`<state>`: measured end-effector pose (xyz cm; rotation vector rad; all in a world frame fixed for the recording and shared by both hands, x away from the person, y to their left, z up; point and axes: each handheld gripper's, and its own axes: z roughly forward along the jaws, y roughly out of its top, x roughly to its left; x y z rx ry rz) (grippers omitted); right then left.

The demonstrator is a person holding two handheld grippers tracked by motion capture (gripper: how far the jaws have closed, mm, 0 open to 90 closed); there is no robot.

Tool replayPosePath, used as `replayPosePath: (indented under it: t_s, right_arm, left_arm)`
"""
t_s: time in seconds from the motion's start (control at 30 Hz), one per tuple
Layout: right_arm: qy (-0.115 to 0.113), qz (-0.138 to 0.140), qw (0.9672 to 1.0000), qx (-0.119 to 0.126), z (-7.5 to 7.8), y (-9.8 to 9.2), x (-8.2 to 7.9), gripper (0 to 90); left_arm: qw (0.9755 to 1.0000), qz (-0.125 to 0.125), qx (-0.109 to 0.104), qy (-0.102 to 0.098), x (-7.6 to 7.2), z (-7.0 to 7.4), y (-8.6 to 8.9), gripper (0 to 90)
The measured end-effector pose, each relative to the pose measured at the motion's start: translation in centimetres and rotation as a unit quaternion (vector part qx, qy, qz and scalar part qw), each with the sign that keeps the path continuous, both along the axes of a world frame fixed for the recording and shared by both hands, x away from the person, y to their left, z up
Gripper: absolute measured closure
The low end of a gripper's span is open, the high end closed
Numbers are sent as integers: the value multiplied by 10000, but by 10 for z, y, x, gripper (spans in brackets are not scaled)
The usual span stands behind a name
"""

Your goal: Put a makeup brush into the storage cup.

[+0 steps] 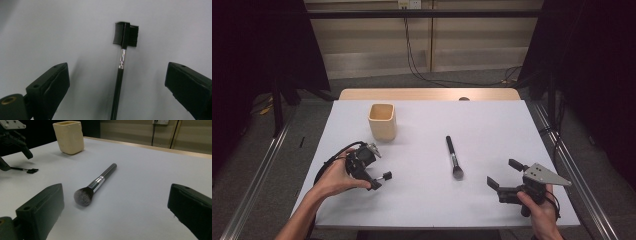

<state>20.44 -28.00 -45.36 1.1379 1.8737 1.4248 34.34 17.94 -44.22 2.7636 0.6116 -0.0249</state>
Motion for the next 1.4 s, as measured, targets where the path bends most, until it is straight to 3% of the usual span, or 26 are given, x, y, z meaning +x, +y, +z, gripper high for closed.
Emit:
replayPosePath:
  t_s: [0.13, 0.3, 0.43, 0.67, 0.87, 0.97, 1.1, 1.17, 1.23, 1.33, 1.4]
  right_arm:
    - [3, 22, 10000, -3, 0, 1, 0, 2]
    - [13, 24, 10000, -5, 0, 1, 0, 2]
    - [33, 47, 10000, -47, -1, 1, 0, 2]
    - [33, 58, 10000, -54, -1, 2, 0, 2]
    - [29, 69, 10000, -29, -1, 2, 0, 2]
    - [37, 80, 10000, -46, -1, 2, -1, 2]
    - [35, 80, 10000, -41, -1, 2, -1, 1]
    - [33, 86, 9999, -42, -1, 2, -1, 2]
    - [42, 100, 9999, -53, -1, 2, -1, 1]
    - [35, 104, 9999, -59, -1, 2, -1, 1]
    - [40, 109, 9999, -56, -1, 2, -1, 1]
  left_arm:
    - [9999, -71, 132, 35, -1, -3, -3, 107]
    - [9997, -105, 183, 106, 0, -6, -6, 225]
    - [9995, -97, 281, -47, -1, -6, -7, 311]
    - [9997, -4, 240, -49, -4, -5, -5, 416]
    - [9998, -16, 184, 23, -5, -4, -2, 595]
    - [9996, -53, 268, 29, -6, -4, -4, 658]
    - [9986, -259, 468, 57, -11, -3, -13, 813]
    - [9982, -286, 513, 142, -9, -2, -13, 824]
    - [9989, -158, 358, 275, -6, -4, -10, 837]
    - [9988, -85, 320, 350, -4, -4, -9, 854]
    - [9986, -207, 342, 341, -4, -4, -9, 855]
